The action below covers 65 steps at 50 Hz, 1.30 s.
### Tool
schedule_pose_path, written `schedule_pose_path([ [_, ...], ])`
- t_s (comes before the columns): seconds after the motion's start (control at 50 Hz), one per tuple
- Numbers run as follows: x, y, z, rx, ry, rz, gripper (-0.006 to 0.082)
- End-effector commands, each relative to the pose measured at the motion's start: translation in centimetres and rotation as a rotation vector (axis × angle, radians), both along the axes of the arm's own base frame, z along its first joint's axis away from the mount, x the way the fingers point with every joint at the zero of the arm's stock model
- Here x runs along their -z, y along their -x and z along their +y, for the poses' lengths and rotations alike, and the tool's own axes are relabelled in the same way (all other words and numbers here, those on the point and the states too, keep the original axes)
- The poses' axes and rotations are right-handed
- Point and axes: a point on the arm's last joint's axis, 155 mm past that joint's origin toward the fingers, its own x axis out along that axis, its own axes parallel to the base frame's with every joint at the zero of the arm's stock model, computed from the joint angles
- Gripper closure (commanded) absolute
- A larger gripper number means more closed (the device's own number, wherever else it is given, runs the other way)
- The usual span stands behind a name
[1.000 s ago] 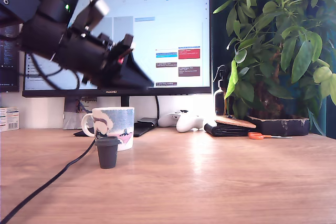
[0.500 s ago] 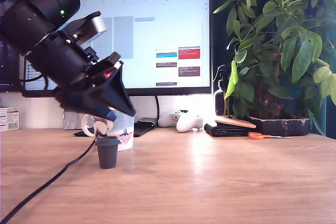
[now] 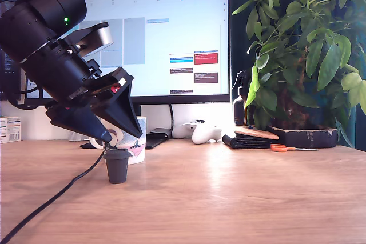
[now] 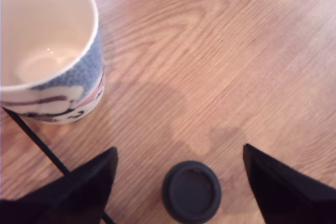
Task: Pick the grey coffee capsule and place it inside the blue coffee cup
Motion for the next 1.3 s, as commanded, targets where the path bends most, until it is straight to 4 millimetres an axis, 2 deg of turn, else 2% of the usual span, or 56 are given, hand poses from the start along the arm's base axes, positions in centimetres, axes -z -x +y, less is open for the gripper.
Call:
schedule_pose_path([
  [0.0,1.5,0.3,0.3,0.001,-0.025,0.028,0.0064],
  [0.3,4.3,0.6,0.4,0.004,-0.056,0.087,0.0066],
  [0.52,4.7,0.7,0.4,0.006,-0.058,0.099,0.0081],
  [0.68,5.1,1.2,0.7,0.007,-0.070,0.124,0.0220],
  [0.84,5.3,1.4,0.8,0.008,-0.075,0.131,0.0543],
  [0.9,5.2,1.2,0.7,0.008,-0.072,0.126,0.0629],
  [1.1,4.5,0.6,0.1,0.014,-0.045,0.089,0.0656],
  [1.28,3.2,0.2,-1.3,0.045,0.031,0.064,0.0656],
])
